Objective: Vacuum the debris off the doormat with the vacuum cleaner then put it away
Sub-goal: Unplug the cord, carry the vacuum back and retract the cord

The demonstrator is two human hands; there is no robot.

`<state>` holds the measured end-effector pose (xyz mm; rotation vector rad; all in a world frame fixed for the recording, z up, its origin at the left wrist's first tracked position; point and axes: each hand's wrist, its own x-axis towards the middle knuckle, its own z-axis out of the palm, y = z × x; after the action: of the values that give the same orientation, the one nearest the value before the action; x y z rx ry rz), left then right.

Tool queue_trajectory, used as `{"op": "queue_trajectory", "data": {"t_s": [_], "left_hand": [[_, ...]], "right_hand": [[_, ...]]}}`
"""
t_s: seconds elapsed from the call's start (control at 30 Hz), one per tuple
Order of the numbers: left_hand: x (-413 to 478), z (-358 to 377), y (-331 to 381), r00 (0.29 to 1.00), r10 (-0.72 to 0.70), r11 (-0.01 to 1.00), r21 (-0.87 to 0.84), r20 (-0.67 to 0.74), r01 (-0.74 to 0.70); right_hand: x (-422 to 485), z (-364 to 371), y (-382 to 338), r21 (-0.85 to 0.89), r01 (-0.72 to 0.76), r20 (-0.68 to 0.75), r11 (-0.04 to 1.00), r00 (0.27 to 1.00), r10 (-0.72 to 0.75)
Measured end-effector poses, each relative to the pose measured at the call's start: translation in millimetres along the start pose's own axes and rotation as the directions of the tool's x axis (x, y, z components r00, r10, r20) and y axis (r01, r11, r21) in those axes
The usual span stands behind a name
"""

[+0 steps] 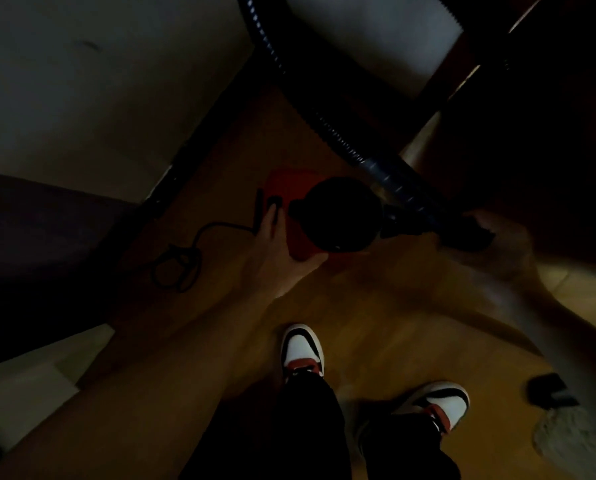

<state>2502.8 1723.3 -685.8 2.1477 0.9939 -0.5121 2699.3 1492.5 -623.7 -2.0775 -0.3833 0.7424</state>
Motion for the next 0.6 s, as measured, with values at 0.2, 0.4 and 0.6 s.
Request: {"op": "queue_trajectory", "data": {"t_s": [0.2, 0.4, 0.6], "left_hand": [[32.2, 8.5, -30.0, 0.991, -0.013, 1.0, -0.022, 0.13, 0.016], [39.6, 13.6, -38.0, 0.991, -0.038, 0.981, -0.185, 0.128, 0.062], [36.1, -16.0, -32.4, 0.954, -0.026, 0.992, -0.11, 0.298, 0.061]], "right_hand": [[15.9, 23.8, 6.4, 0.065, -0.044, -0.001, 0.997, 0.999, 0.044], [20.7, 52.7, 5.7, -0.155, -0.091, -0.09, 0.984, 0.993, 0.078], [13.6, 62.2, -23.2, -0.16, -0.023, 0.038, 0.987, 0.999, 0.03]]}}
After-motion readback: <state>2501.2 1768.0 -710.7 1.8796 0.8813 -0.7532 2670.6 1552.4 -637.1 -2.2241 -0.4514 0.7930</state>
